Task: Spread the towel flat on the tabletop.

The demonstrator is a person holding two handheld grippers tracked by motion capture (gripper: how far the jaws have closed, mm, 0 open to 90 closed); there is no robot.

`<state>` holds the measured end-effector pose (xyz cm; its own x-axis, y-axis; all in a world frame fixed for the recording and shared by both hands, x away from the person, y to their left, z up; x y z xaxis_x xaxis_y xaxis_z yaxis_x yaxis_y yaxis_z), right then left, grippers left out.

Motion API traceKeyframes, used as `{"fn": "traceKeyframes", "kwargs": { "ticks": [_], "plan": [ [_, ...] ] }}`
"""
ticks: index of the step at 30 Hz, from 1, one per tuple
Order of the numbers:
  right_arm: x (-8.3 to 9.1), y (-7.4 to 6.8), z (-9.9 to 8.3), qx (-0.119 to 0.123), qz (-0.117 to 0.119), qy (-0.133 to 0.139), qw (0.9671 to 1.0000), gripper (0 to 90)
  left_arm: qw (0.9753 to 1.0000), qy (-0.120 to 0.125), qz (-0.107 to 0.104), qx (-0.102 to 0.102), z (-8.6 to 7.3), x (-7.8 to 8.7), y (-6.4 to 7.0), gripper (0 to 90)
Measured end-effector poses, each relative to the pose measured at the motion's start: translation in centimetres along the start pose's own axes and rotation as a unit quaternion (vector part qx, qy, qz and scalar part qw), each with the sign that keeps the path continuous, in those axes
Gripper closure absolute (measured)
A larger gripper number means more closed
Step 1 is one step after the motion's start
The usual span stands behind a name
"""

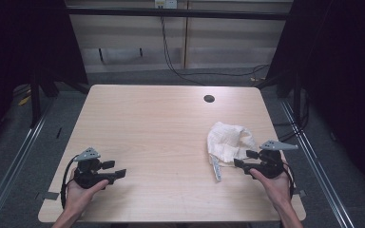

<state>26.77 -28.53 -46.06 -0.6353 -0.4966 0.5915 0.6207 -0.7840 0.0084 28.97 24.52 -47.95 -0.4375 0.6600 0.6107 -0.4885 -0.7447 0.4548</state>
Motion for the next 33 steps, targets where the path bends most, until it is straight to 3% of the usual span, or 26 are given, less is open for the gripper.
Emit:
{"fn": "traceKeyframes", "kwargs": {
  "ticks": [6,10,14,20,28,33],
  "plan": [
    [-0.1,1.8,0.8,-0.004,0.006,-0.009,0.9999,21.9,0.9999,0.002,0.008,-0.007,-0.2,0.0,0.4,32.3],
    [-0.4,2.7,1.3,-0.004,0.009,-0.004,0.9999,23.1,1.0,0.003,0.008,-0.004,-0.2,-0.1,0.5,32.2],
    [-1.1,3.3,1.7,-0.002,0.023,-0.02,0.9995,25.0,1.0,-0.002,0.008,-0.006,-0.1,-0.4,0.4,32.2],
    [-1.5,5.1,3.3,0.006,0.004,-0.022,0.9997,22.2,0.9999,-0.002,0.005,-0.011,-0.1,-0.5,0.5,32.3],
    [-3.3,7.0,4.9,0.014,-0.017,-0.055,0.9983,27.0,0.9999,-0.003,0.006,-0.014,-0.2,-0.3,0.7,32.6],
    [-4.3,7.8,5.4,0.011,-0.012,-0.058,0.9982,25.1,0.9998,-0.006,0.007,-0.015,-0.2,-0.5,0.7,32.5]
  ]
}}
Point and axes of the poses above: each handheld gripper's, and its own axes: x roughly backward along the jaws, z roughly out of its top, y roughly to its right, the point moved 1 cm from there along -x, roughly forward along the jaws, and after that the axes turned 15 degrees about x, right-handed, at the moved point
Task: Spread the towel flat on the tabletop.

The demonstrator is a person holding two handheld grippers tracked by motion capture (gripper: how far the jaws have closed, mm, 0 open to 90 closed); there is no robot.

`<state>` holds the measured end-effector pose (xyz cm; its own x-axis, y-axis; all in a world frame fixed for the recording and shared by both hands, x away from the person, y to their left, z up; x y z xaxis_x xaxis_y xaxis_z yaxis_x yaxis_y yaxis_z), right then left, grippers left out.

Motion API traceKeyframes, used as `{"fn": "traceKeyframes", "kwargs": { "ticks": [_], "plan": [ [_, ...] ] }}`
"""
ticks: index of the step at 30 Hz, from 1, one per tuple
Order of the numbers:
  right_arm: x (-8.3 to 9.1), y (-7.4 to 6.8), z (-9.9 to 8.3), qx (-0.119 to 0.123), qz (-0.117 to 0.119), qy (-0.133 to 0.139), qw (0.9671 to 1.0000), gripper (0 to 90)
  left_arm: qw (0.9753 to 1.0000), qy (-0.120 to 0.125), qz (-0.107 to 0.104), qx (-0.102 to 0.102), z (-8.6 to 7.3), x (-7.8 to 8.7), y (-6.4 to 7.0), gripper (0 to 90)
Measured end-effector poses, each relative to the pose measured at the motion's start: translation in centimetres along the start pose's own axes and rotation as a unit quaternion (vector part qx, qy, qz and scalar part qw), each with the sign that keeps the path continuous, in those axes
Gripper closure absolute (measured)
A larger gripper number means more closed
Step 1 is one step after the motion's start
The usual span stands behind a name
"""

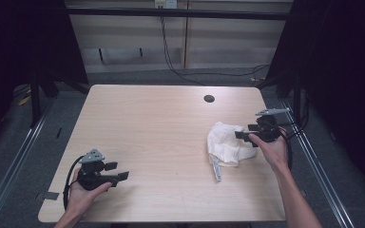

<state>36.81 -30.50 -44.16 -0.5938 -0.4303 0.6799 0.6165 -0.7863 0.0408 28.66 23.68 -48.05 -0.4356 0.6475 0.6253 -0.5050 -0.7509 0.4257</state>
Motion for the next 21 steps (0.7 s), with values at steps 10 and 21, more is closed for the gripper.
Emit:
{"fn": "traceKeyframes", "kwargs": {
  "ticks": [10,21],
  "plan": [
    [-3.9,0.7,-2.2,-0.015,0.0,-0.028,0.9995,36.8,0.9998,0.015,0.017,-0.001,0.1,0.1,0.1,32.4],
    [-5.7,-0.9,-3.2,-0.009,0.0,-0.045,0.9989,52.2,0.9998,0.012,0.017,-0.002,0.2,-0.1,0.2,32.2]
  ]
}}
Point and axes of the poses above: each handheld gripper's, and its own axes: x roughly backward along the jaws, z roughly out of its top, y roughly to its right, the point moved 1 cm from there along -x, roughly forward along the jaws, and after that the axes turned 15 degrees about x, right-handed, at the moved point
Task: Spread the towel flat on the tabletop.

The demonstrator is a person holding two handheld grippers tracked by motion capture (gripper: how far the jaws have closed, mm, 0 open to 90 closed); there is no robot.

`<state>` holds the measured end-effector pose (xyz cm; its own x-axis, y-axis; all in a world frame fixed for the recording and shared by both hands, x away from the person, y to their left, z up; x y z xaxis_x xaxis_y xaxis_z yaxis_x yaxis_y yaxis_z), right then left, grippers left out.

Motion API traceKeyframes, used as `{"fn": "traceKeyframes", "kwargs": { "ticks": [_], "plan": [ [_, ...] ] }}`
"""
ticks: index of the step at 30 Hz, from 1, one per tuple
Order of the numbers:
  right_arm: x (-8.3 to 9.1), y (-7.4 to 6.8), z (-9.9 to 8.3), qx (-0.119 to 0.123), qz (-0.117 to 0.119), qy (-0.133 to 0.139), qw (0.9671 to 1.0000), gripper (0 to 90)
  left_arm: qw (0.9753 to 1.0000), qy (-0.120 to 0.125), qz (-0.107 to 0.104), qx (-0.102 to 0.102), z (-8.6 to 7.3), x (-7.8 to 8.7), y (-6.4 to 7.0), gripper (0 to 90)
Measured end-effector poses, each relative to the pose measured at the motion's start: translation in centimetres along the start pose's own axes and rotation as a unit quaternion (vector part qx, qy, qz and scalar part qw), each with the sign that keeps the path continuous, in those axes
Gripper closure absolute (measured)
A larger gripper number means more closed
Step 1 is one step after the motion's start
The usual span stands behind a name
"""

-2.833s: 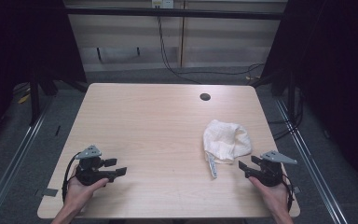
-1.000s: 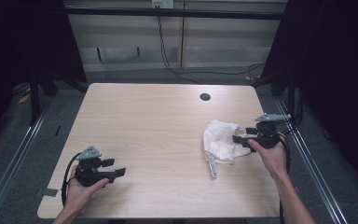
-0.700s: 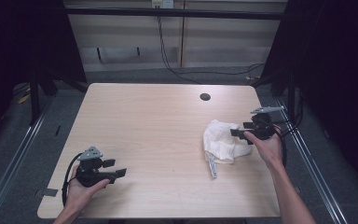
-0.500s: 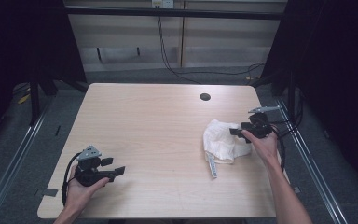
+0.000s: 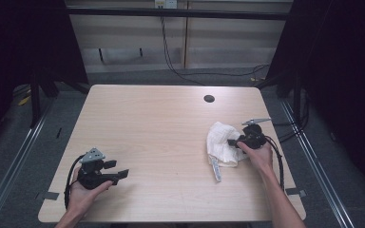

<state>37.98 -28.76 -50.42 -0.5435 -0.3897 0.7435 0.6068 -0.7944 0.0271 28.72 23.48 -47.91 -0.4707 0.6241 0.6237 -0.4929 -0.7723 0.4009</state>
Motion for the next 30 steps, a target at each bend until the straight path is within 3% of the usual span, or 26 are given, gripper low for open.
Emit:
{"fn": "traceKeyframes", "kwargs": {
  "ticks": [4,5,7,10,14,16,17,18,22,30],
  "plan": [
    [0.0,-0.3,0.0,0.009,-0.004,-0.002,1.0,57.2,1.0,-0.003,-0.002,-0.004,0.0,-0.1,0.1,32.3],
    [0.1,-0.6,0.1,0.015,0.004,-0.009,0.9998,65.8,1.0,-0.005,-0.005,-0.005,0.0,-0.2,0.2,32.3],
    [0.1,-0.7,-0.1,0.011,0.003,-0.006,0.9999,69.5,1.0,-0.005,-0.005,-0.007,0.0,-0.2,0.2,32.3],
    [0.2,-0.7,-0.9,-0.019,0.007,0.024,0.9995,76.6,1.0,-0.007,0.0,-0.007,-0.1,-0.3,0.3,32.3],
    [0.1,-1.3,-0.5,-0.003,0.003,0.014,0.9999,77.5,1.0,-0.006,0.0,-0.003,0.0,-0.4,0.2,32.4],
    [0.1,-1.9,-0.5,-0.006,0.011,0.017,0.9998,77.6,1.0,-0.006,0.001,-0.002,0.1,-0.4,0.1,32.5],
    [0.0,-2.8,-0.3,0.014,0.017,0.013,0.9997,77.7,1.0,-0.007,0.004,-0.003,0.1,-0.5,0.1,32.7],
    [0.1,-3.1,-0.2,0.014,0.021,0.012,0.9996,77.7,1.0,-0.008,0.002,-0.006,0.1,-0.5,0.1,32.8],
    [0.0,-3.7,-0.3,0.015,0.03,0.016,0.9993,77.7,1.0,-0.006,-0.002,-0.006,0.0,-0.5,0.3,34.6],
    [-0.2,-5.7,-0.1,0.039,0.054,0.027,0.9974,77.6,0.9998,-0.012,-0.007,-0.016,0.0,-0.7,0.5,36.5]
  ]
}}
Point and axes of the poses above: each handheld gripper's, and its own axes: x roughly backward along the jaws, z roughly out of its top, y roughly to its right, the point moved 1 cm from there along -x, roughly forward along the jaws, and after that the axes turned 15 degrees about x, right-handed, at the moved point
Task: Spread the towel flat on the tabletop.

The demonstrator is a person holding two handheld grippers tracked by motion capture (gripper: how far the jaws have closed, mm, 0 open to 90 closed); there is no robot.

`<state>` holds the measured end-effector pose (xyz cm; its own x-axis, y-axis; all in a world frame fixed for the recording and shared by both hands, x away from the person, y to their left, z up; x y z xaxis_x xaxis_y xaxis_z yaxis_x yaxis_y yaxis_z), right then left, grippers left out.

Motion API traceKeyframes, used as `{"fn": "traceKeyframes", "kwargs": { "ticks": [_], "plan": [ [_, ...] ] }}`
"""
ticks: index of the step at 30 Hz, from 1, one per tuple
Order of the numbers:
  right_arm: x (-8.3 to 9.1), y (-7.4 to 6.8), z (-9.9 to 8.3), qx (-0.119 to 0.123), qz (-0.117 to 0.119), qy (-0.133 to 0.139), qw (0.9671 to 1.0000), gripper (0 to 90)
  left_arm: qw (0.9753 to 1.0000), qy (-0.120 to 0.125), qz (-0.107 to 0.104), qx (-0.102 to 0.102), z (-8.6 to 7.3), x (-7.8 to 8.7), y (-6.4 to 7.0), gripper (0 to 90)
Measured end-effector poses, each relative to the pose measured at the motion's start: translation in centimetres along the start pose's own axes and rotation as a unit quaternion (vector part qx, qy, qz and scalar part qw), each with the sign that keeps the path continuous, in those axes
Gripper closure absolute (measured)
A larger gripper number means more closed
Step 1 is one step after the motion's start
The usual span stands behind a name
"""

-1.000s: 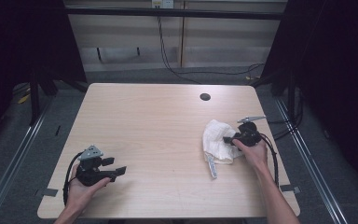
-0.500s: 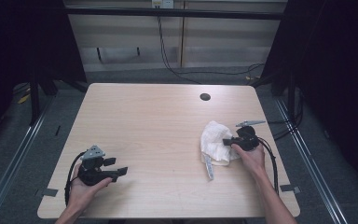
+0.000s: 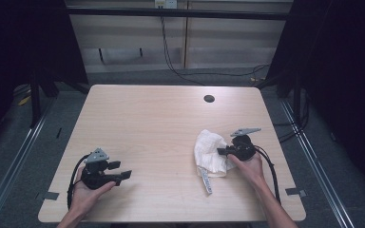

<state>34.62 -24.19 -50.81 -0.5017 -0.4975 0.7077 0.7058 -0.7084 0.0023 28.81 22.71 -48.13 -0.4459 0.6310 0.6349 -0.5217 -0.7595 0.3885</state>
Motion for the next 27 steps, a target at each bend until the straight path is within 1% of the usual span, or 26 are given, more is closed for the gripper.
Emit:
{"fn": "traceKeyframes", "kwargs": {
  "ticks": [1,2,4,5,7,8,9,10,11,12,14,15,17,20,21,23,24,25,26,27],
  "plan": [
    [0.0,0.0,0.0,0.0,0.0,0.0,1.0,77.6,1.0,0.0,0.0,0.0,0.0,0.0,0.0,37.5],
    [-0.1,-0.3,0.1,0.004,0.004,0.001,1.0,77.6,1.0,0.0,0.0,-0.005,0.0,0.0,0.0,40.2],
    [-0.2,-0.6,0.2,0.003,0.005,0.0,1.0,77.6,1.0,-0.001,0.003,-0.005,0.0,0.0,0.0,40.9],
    [-0.3,-0.9,0.3,0.01,0.004,0.0,0.9999,77.5,1.0,-0.002,0.003,-0.006,0.0,0.0,0.0,40.9],
    [-0.5,-1.8,0.6,0.021,0.013,-0.002,0.9997,77.5,1.0,-0.001,0.003,-0.009,0.0,-0.1,0.1,44.1],
    [-0.7,-2.4,0.9,0.026,0.024,-0.003,0.9994,77.5,0.9999,-0.003,0.0,-0.014,0.0,-0.2,0.1,45.3],
    [-0.9,-2.7,1.0,0.027,0.03,-0.001,0.9992,77.5,0.9998,-0.003,-0.001,-0.019,-0.1,-0.1,0.2,47.7],
    [-0.9,-2.7,1.0,0.027,0.03,-0.001,0.9992,77.5,0.9998,-0.003,-0.001,-0.019,-0.1,-0.1,0.2,49.0],
    [-1.0,-2.9,1.1,0.032,0.032,0.0,0.999,77.5,0.9997,-0.003,-0.006,-0.025,-0.1,-0.1,0.3,49.0],
    [-1.2,-3.3,1.3,0.038,0.036,-0.001,0.9986,77.4,0.9996,-0.003,-0.008,-0.026,-0.2,-0.1,0.4,49.6],
    [-1.3,-3.7,1.5,0.04,0.039,-0.001,0.9984,77.3,0.9995,-0.005,-0.011,-0.03,-0.2,-0.1,0.6,50.7],
    [-1.5,-4.1,1.6,0.047,0.055,0.003,0.9974,77.2,0.9994,-0.007,-0.017,-0.03,-0.2,-0.2,0.6,51.7],
    [-1.6,-4.3,1.6,0.052,0.056,0.004,0.9971,77.2,0.9994,-0.008,-0.018,-0.03,-0.2,-0.2,0.7,51.8],
    [-2.1,-5.6,2.2,0.066,0.076,0.005,0.9949,77.2,0.9993,-0.008,-0.021,-0.03,-0.2,-0.3,0.7,52.1],
    [-2.3,-6.0,2.4,0.069,0.081,0.004,0.9943,77.2,0.9993,-0.005,-0.02,-0.031,-0.2,-0.2,0.7,52.3],
    [-2.8,-7.0,2.8,0.077,0.093,0.008,0.9926,77.2,0.9994,0.01,-0.016,-0.028,-0.1,0.1,0.6,53.3],
    [-3.4,-8.0,3.3,0.085,0.103,0.013,0.9909,77.1,0.9994,0.017,-0.02,-0.022,0.0,0.3,0.5,54.7],
    [-3.6,-8.3,3.6,0.086,0.107,0.012,0.9905,77.1,0.9994,0.017,-0.02,-0.022,0.0,0.3,0.5,55.5],
    [-3.6,-8.3,3.6,0.086,0.107,0.012,0.9905,77.1,0.9994,0.019,-0.021,-0.02,0.0,0.3,0.5,55.5],
    [-3.9,-8.7,3.8,0.089,0.111,0.014,0.9897,77.0,0.9993,0.019,-0.023,-0.021,0.0,0.4,0.4,56.9]
  ]
}}
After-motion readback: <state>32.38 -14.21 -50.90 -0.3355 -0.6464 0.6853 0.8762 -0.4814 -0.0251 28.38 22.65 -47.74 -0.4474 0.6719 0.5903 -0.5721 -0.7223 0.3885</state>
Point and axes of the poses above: each handheld gripper's, and its own axes: x roughly backward along the jaws, z roughly out of its top, y roughly to its right, the point moved 1 cm from there along -x, roughly forward along the jaws, and after that the axes turned 15 degrees about x, right-handed, at the moved point
